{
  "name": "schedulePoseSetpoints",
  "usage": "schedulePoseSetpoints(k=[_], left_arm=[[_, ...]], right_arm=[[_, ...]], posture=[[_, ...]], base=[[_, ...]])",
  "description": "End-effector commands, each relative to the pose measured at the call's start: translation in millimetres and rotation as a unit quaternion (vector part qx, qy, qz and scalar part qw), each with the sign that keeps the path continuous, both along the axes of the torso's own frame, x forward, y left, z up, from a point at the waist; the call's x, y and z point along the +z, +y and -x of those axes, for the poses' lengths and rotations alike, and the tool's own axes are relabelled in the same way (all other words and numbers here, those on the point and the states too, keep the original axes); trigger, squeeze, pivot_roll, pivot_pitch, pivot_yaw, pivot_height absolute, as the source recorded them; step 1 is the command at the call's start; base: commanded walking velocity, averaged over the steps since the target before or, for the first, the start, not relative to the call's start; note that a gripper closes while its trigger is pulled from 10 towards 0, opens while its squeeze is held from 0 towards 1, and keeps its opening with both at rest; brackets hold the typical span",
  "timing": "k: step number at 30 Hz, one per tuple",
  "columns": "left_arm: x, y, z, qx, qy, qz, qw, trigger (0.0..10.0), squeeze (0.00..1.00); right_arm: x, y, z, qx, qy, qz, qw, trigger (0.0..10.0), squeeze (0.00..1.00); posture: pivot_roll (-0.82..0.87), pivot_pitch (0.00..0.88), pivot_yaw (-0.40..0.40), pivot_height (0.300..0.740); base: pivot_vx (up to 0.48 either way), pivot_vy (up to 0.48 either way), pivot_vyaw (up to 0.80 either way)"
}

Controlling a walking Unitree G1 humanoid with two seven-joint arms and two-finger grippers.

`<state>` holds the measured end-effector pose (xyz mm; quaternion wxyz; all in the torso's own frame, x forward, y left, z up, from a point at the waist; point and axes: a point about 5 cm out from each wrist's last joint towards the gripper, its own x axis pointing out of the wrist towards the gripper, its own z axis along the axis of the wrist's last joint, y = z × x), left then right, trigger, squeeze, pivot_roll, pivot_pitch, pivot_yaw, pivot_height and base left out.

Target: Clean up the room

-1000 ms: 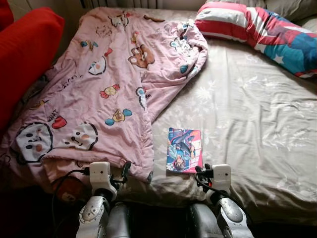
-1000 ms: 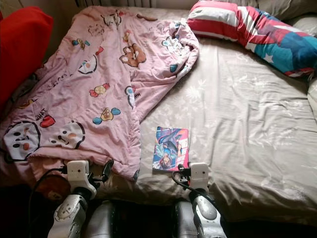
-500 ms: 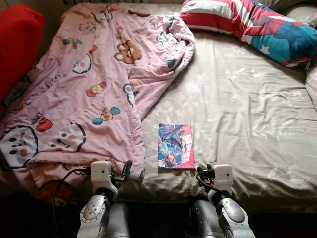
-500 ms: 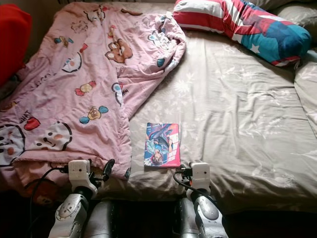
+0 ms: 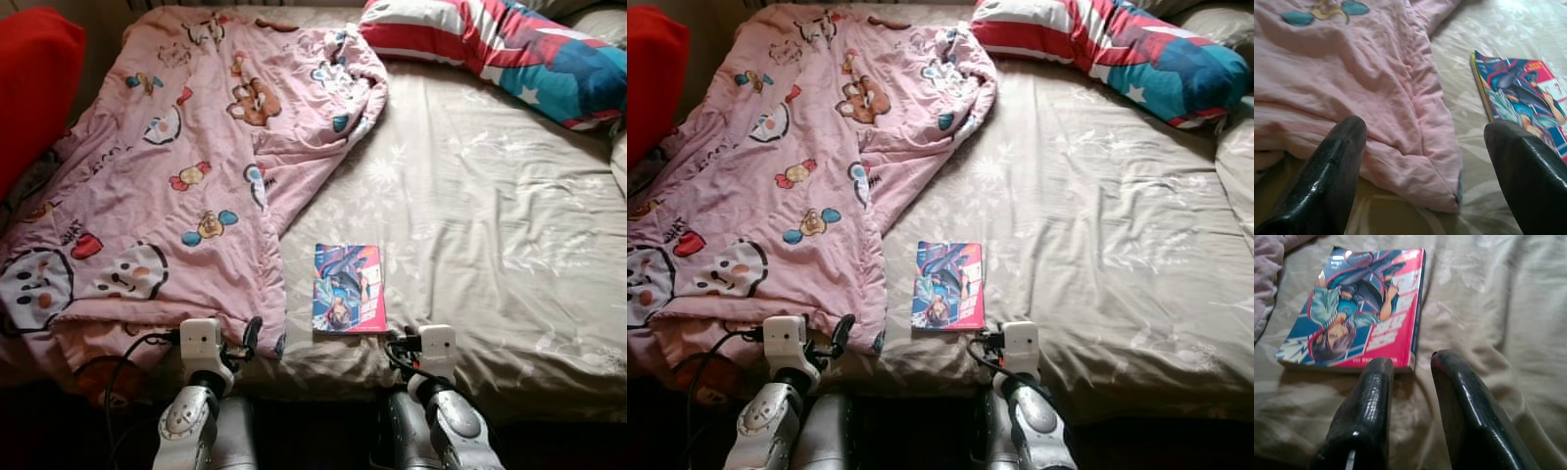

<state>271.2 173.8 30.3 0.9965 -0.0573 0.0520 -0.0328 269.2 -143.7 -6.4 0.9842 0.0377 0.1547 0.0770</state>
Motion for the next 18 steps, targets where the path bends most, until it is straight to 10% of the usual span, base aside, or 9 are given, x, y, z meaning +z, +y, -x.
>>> schedulePoseSetpoints(k=[1, 18], left_arm=[[-6.5, -0.2, 5.0, -0.001, 0.012, 0.000, 1.000, 10.0, 0.00], [-6.2, -2.4, 5.0, -0.006, 0.011, -0.002, 1.000, 10.0, 0.00]], right_arm=[[-8.6, -0.7, 8.3, -0.002, 0.019, -0.003, 1.000, 10.0, 0.00], [-15.3, 2.3, 11.4, 0.011, 0.041, -0.009, 0.999, 10.0, 0.00]], posture=[[-0.02, 0.254, 0.016, 0.603], [-0.02, 0.257, 0.015, 0.568]], base=[[0.000, 0.000, 0.00], [0.000, 0.000, 0.00]])
